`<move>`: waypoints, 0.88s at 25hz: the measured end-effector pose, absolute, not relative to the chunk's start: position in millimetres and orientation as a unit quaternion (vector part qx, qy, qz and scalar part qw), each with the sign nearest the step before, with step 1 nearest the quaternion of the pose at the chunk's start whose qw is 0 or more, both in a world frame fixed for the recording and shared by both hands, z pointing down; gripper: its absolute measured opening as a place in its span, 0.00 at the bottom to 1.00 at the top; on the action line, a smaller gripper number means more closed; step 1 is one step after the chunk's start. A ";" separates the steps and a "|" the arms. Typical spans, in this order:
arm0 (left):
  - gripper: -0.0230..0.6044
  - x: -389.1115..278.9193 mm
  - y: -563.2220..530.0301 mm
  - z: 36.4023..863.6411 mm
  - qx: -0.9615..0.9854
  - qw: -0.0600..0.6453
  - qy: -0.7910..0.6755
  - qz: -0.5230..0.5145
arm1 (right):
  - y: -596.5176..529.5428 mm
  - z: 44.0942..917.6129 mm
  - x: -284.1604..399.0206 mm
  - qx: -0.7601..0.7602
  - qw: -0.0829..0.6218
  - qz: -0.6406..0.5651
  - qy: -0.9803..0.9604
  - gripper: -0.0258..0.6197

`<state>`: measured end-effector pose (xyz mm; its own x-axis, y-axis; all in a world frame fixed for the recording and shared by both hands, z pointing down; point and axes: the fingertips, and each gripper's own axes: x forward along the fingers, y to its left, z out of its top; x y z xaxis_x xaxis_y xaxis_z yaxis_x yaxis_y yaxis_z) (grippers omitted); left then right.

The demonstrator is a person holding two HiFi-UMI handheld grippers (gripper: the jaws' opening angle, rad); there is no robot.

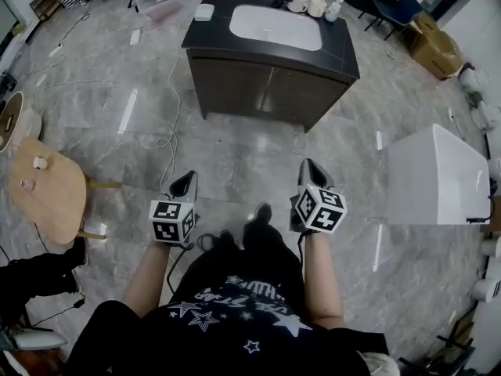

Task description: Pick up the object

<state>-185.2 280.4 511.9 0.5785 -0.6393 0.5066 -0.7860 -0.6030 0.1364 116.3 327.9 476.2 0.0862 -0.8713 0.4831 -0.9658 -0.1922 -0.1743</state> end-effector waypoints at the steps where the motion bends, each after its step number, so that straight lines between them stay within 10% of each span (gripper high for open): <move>1: 0.05 -185.7 279.0 510.5 0.871 0.174 -0.410 0.208 | 324.5 474.3 115.4 0.730 0.091 0.245 -0.631 0.05; 11: 0.05 -162.1 237.1 503.8 0.874 0.165 -0.410 0.203 | 259.3 473.2 132.4 0.720 0.086 0.228 -0.650 0.37; 22: 0.05 -92.6 107.0 511.1 0.855 0.167 -0.435 0.226 | 107.9 500.0 204.6 0.695 0.070 0.258 -0.667 0.38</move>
<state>-92.6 107.0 511.1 0.5190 -0.6686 0.5326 -0.8199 -0.5656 0.0890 204.6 107.9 500.0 -0.0239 -0.8914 0.4525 -0.9637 -0.0999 -0.2478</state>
